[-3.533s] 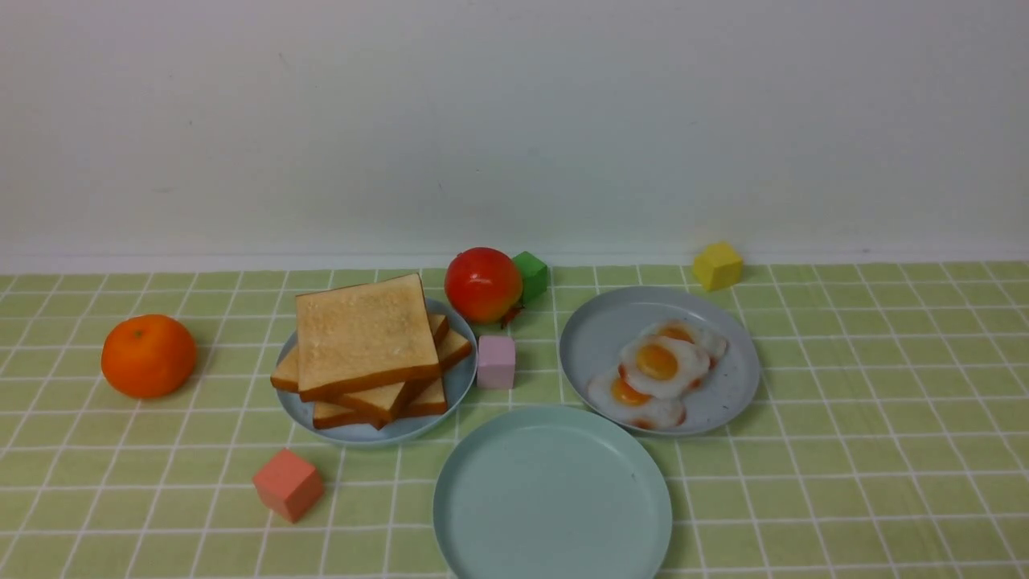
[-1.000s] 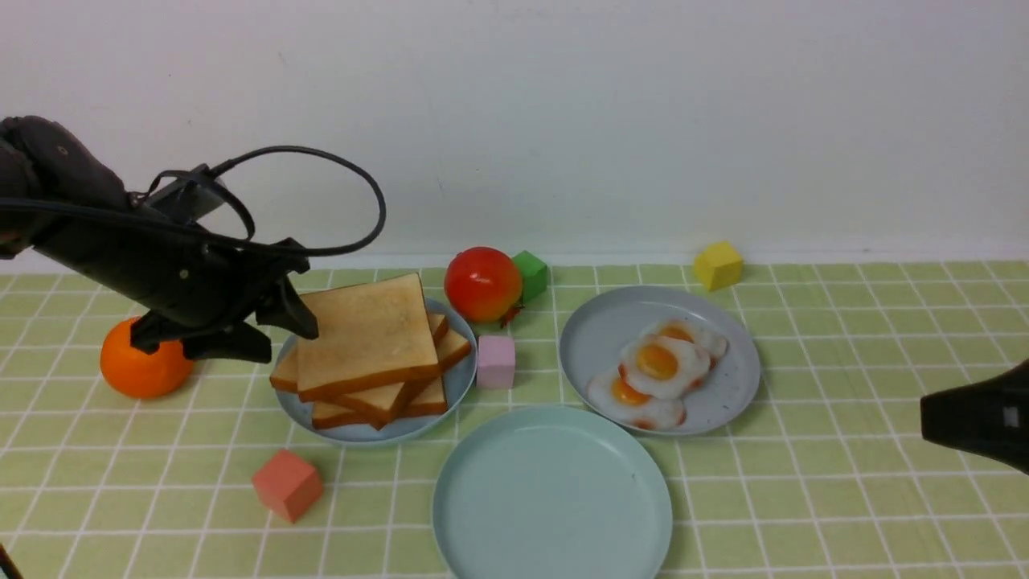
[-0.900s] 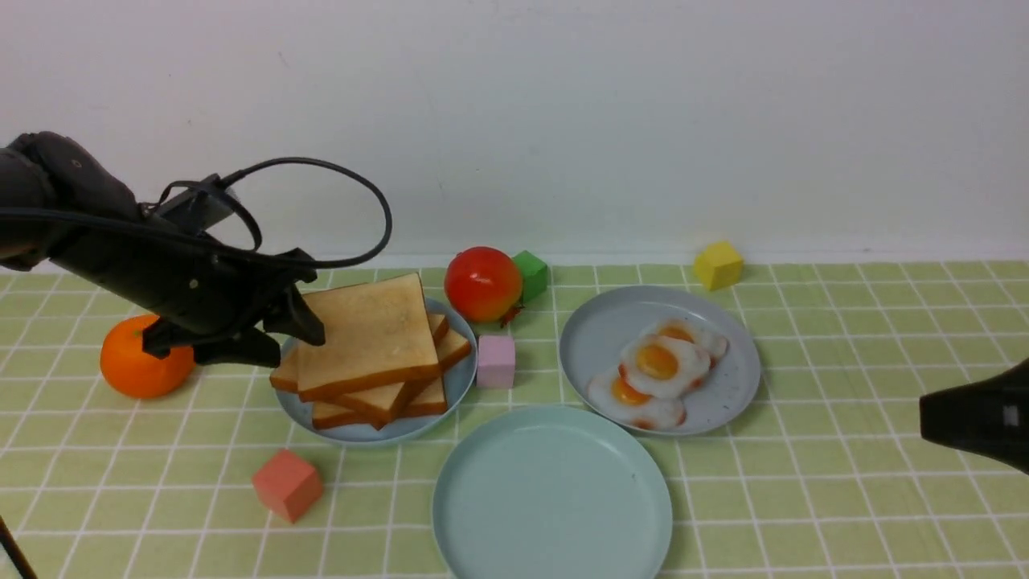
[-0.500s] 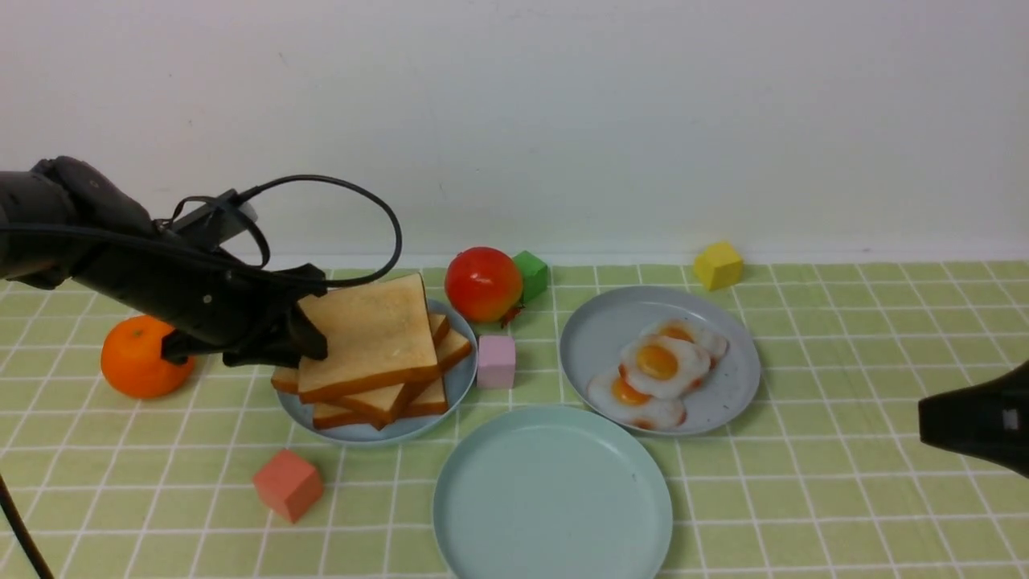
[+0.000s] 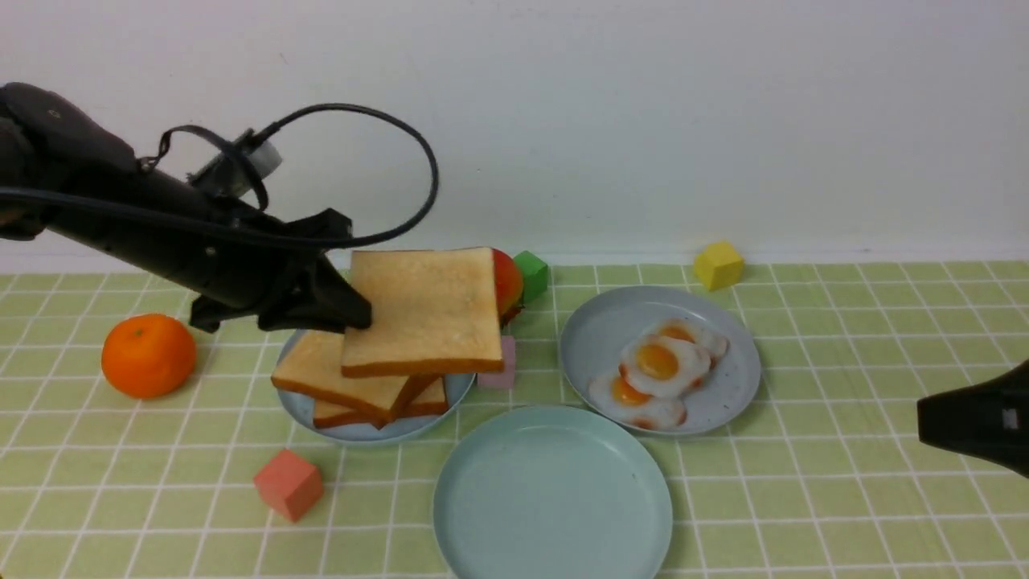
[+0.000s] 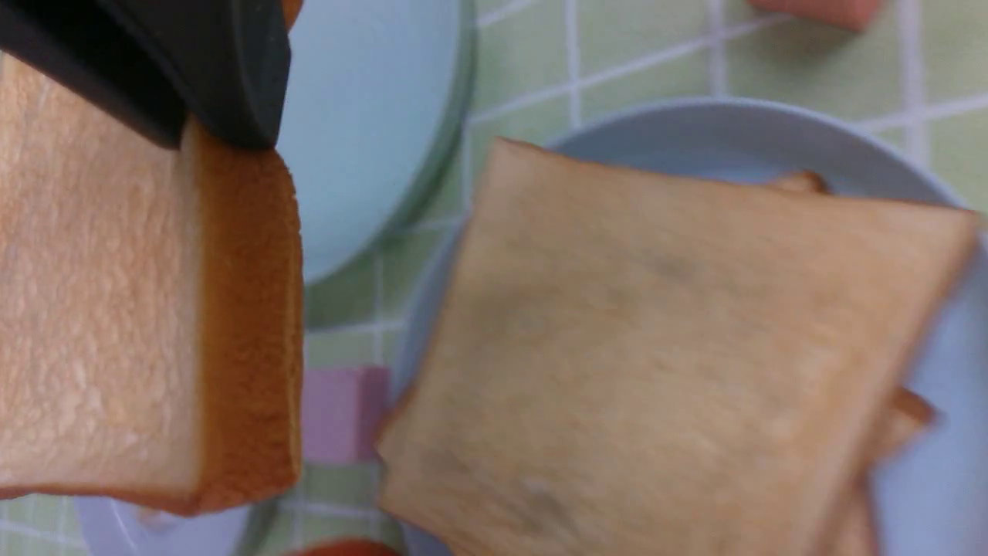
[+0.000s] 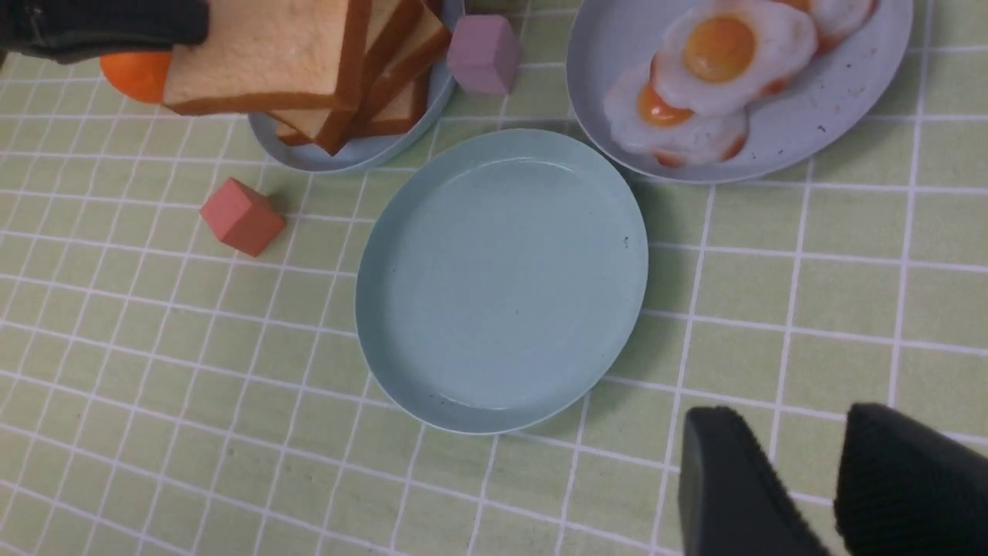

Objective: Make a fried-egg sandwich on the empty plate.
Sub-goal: Use the left arm to put a slice of bread into the empty plate in the middle, then use the right arm to grab a fried egg

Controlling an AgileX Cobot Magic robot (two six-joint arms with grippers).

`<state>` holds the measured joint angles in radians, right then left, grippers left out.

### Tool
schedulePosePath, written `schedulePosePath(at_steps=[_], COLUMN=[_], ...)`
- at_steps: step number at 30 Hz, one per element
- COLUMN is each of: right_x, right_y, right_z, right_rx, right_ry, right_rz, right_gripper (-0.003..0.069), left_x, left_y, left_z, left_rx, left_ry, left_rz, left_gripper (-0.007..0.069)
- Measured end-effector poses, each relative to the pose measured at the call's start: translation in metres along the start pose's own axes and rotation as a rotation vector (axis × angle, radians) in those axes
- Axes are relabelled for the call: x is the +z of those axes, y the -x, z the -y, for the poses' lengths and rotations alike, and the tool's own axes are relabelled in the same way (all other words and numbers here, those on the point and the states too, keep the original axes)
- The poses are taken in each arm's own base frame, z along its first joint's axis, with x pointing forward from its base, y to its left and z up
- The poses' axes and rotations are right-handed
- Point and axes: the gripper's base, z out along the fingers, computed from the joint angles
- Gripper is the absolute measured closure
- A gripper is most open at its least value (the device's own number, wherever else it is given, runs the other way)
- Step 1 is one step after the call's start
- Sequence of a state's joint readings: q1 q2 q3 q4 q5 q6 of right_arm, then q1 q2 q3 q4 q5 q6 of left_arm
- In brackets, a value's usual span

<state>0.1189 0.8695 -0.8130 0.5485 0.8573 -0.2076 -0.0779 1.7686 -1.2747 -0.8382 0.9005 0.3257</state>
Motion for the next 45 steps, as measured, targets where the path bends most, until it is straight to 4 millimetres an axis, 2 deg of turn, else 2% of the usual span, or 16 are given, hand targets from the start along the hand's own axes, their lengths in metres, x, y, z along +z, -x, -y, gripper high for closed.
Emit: schedulePosePath(at_steps=[4,5,9,16,18,23,26,27,28,31,32,33,34,39,43,45], right_x=[0.0,0.0,0.0,0.0,0.0,0.0,0.007,0.009,0.018,0.038,0.038,0.054,0.056,0.103,0.135,0.159], right_y=[0.0,0.0,0.0,0.0,0.0,0.002,0.012,0.013,0.021,0.031,0.031,0.035,0.035,0.042,0.043,0.04], right_z=[0.0,0.0,0.0,0.0,0.0,0.0,0.003,0.004,0.007,0.014,0.014,0.019,0.019,0.035,0.048,0.057], right_rx=[0.0,0.001,0.001,0.002,0.002,0.021,0.052,0.057,0.095,0.161,0.164,0.218,0.225,0.409,0.478,0.552], right_ry=[0.0,0.002,0.002,0.002,0.002,-0.001,-0.013,-0.014,-0.022,-0.029,-0.027,-0.018,-0.018,0.015,0.022,0.038], right_rz=[0.0,0.0,0.0,0.0,0.001,0.017,0.036,0.033,0.028,-0.004,0.0,-0.025,-0.026,-0.042,-0.038,-0.055], right_gripper=[0.0418,0.0418,0.0418,0.0418,0.0418,0.0398,0.034,0.0335,0.0291,0.0238,0.0234,0.0208,0.0202,0.0178,0.0176,0.0176], left_x=[0.025,0.04,0.063,0.088,0.092,0.092,0.091,0.091,0.088,0.08,0.08,0.072,0.07,0.041,0.023,0.01], left_y=[-0.027,-0.044,-0.067,-0.078,-0.08,-0.082,-0.087,-0.087,-0.086,-0.077,-0.077,-0.066,-0.064,-0.037,-0.04,-0.047], left_z=[0.013,0.018,0.023,0.027,0.028,0.026,0.026,0.026,0.028,0.035,0.035,0.04,0.04,0.06,0.079,0.096], left_rx=[0.007,0.009,0.027,0.036,0.005,-0.012,-0.013,-0.014,-0.002,0.017,0.015,0.029,0.031,0.102,0.194,0.286], left_ry=[-0.022,-0.016,0.023,0.068,0.075,0.089,0.098,0.096,0.092,0.066,0.066,0.045,0.044,-0.013,-0.046,-0.058], left_rz=[-0.102,-0.142,-0.131,-0.094,-0.105,-0.122,-0.172,-0.179,-0.21,-0.246,-0.245,-0.251,-0.251,-0.284,-0.289,-0.263], left_gripper=[0.0601,0.0601,0.0601,0.0594,0.0552,0.0438,0.0301,0.0294,0.0237,0.0179,0.0176,0.0162,0.016,0.0157,0.0169,0.0182])
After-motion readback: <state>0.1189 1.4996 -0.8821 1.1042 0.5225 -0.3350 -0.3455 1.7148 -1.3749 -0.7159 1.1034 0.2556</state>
